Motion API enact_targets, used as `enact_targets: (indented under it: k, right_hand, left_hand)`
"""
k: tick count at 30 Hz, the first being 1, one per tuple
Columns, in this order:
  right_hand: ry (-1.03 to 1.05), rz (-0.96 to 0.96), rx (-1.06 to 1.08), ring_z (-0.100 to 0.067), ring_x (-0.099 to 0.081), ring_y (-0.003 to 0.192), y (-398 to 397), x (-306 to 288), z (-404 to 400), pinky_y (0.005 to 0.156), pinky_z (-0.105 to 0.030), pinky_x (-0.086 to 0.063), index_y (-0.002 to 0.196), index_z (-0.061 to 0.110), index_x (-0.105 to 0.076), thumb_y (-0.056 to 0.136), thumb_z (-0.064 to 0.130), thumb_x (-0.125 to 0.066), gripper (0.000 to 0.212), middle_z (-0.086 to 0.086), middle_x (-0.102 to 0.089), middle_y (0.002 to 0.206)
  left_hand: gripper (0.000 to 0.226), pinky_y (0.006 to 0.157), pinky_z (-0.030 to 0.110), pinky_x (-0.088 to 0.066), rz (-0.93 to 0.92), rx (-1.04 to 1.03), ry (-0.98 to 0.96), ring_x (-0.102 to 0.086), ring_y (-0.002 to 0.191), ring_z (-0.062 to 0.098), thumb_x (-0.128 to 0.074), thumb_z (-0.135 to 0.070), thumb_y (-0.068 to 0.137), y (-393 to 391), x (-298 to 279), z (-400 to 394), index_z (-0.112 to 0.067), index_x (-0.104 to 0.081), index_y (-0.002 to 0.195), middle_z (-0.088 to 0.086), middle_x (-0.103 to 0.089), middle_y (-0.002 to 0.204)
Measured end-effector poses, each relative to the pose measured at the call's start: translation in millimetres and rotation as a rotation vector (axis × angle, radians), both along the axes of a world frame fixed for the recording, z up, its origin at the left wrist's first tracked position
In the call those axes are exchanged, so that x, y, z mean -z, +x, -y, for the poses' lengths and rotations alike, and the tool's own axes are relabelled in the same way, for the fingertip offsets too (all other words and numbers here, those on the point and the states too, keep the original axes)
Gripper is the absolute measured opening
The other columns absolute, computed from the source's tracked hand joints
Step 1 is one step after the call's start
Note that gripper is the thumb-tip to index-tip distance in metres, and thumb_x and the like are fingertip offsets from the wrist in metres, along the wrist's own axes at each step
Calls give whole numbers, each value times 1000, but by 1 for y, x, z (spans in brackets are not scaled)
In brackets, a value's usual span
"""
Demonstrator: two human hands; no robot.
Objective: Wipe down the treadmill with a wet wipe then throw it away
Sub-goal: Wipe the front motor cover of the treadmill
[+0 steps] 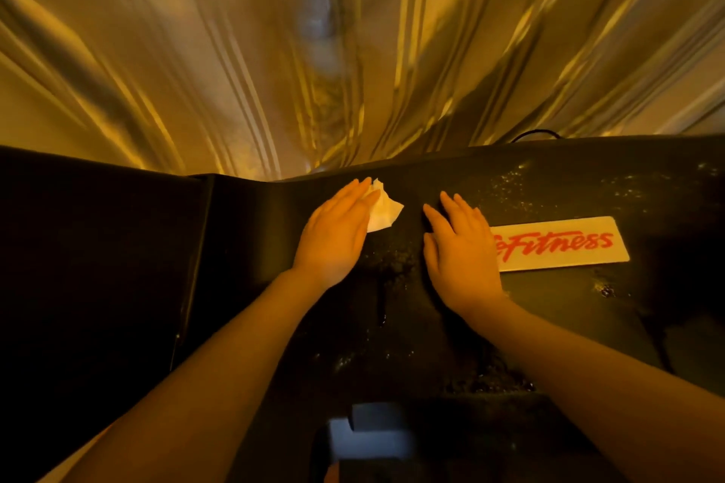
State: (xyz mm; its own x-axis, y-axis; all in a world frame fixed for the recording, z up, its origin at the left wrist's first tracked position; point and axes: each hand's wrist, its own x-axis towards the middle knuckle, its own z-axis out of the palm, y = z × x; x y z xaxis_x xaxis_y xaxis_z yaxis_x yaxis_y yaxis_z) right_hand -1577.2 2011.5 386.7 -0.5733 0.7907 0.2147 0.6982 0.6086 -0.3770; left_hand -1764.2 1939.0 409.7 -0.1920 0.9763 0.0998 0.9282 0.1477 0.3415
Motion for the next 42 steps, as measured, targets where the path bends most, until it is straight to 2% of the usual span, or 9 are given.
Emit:
enact_targets:
  k: [7, 10, 12, 18, 24, 28, 31, 38, 42]
  right_hand:
    - [35, 82, 39, -36, -36, 140, 3, 14, 19, 112, -49, -25, 140, 10, -51, 98, 28, -52, 46, -18, -42, 149]
    - [49, 96, 29, -33, -34, 141, 6, 17, 19, 113, -47, -25, 142, 13, -48, 98, 39, -31, 55, -16, -40, 151]
    - [54, 95, 21, -32, -32, 143, 7, 18, 19, 114, -47, -25, 143, 14, -47, 98, 40, -27, 56, -15, -38, 152]
    - [40, 84, 15, -30, -27, 145, 8, 19, 20, 116, -47, -25, 145, 15, -45, 98, 40, -26, 56, -14, -35, 154]
    - [45, -17, -90, -27, -25, 145, 13, 21, 23, 115, -42, -22, 145, 16, -44, 96, 24, -47, 49, -12, -33, 155]
    - [41, 13, -98, -26, -27, 145, 12, 21, 23, 116, -40, -20, 144, 17, -44, 98, 30, -37, 49, -11, -36, 154]
    - [20, 27, -106, -26, -25, 146, 12, 22, 21, 116, -40, -17, 145, 17, -43, 99, 26, -49, 47, -11, -35, 155]
    - [40, 44, -94, -27, -30, 144, 11, 21, 22, 115, -39, -18, 143, 17, -47, 96, 25, -57, 50, -12, -38, 153]
    - [49, 45, -97, -28, -31, 143, 10, 20, 22, 115, -41, -20, 142, 15, -48, 94, 24, -59, 50, -13, -40, 152]
  left_hand:
    - [52, 121, 38, -18, -29, 103, -191, 1, 150, 11, -33, -19, 106, 9, 4, -5, -18, -16, 155, -2, -4, 164]
    - [54, 118, 21, 5, -14, 135, -135, 8, 148, 7, -33, -28, 106, 16, 6, 7, -20, -11, 155, -3, 4, 163]
    - [59, 110, 12, 16, 26, 179, -108, 13, 145, 3, -37, -33, 104, 22, 8, 21, -21, -6, 153, -6, 8, 160]
    - [66, 121, 33, 3, -138, 215, -103, 9, 150, 12, -23, -54, 99, 17, 19, 42, -22, -7, 155, -2, 2, 164]
    - [73, 122, 36, -9, -96, 128, -186, 8, 150, 11, -15, -62, 95, 4, 15, 13, -21, -5, 155, -2, 7, 163]
    - [67, 122, 39, -11, -95, -20, -242, 7, 150, 14, -27, -51, 101, -5, 7, -17, -20, -6, 156, -1, 7, 164]
    - [68, 120, 40, -11, -60, -71, -233, 6, 150, 15, -30, -52, 101, -5, 6, -26, -21, -6, 157, -1, 6, 164]
    - [77, 119, 44, -12, -135, 57, -243, 13, 149, 19, -17, -67, 92, 14, 13, 16, -28, 2, 155, 2, 17, 163]
    - [75, 116, 38, -4, -174, 100, -230, 17, 149, 18, -18, -65, 93, 35, 23, 56, -30, 2, 156, 3, 19, 162]
